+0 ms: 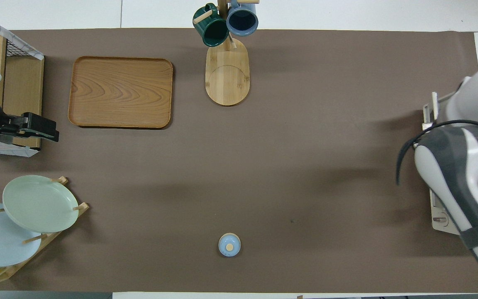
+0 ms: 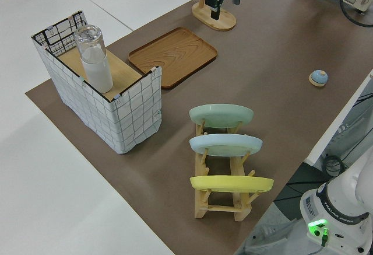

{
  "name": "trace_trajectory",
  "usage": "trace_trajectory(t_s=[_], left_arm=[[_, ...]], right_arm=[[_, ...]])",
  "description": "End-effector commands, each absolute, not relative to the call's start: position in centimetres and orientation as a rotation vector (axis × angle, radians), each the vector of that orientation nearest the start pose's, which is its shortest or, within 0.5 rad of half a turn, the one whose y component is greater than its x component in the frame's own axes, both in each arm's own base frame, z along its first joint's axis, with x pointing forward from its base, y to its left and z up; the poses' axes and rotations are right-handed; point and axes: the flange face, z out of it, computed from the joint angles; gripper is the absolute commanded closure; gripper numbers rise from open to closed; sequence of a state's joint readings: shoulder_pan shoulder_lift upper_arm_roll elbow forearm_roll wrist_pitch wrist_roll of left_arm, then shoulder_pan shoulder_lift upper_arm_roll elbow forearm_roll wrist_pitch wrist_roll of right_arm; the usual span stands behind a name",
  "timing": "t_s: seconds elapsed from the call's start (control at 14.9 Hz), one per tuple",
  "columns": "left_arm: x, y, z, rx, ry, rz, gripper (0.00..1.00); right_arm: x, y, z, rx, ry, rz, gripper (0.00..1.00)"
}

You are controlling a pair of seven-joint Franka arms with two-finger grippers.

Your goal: Put eggplant into oven

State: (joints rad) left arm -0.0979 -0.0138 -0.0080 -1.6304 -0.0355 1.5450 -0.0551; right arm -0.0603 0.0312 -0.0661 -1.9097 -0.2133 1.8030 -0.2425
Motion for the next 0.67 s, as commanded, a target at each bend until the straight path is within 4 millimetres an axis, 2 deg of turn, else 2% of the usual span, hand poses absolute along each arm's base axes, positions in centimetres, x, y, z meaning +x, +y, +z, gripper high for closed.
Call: trace_trajectory(t_s=[0.0,0.13,0.27,0.34,0.47,0.54,0.61], left_arm=[[53.7,-5.8,60.5,-3.176,0.067,0.097,0.0],[53.7,-5.8,60.5,-3.176,0.067,0.097,0.0],[53.7,-5.8,60.5,-3.176,0.067,0.097,0.0],[53.7,-5.8,60.5,-3.176,0.067,0.097,0.0],[53.7,-5.8,60.5,-3.176,0.067,0.097,0.0],[53.7,-5.8,60.5,-3.176,0.067,0.097,0.0],[53.7,-5.8,60.5,-3.176,0.067,0.097,0.0]], right_arm=[[53.9,-10.0,48.3,-3.244,-0.279,0.327,1.0],[54.0,-9.8,53.4,-3.243,-0.249,0.343,0.98],[54.3,-8.4,58.9,-3.199,-0.203,0.273,0.95],[54.4,-7.9,60.6,-3.176,-0.182,0.229,0.91],[54.6,-6.1,62.4,-3.171,-0.216,0.185,0.91],[54.6,-5.8,62.2,-3.163,-0.221,0.207,0.76],[54.7,-5.6,61.7,-3.16,-0.228,0.223,0.18]])
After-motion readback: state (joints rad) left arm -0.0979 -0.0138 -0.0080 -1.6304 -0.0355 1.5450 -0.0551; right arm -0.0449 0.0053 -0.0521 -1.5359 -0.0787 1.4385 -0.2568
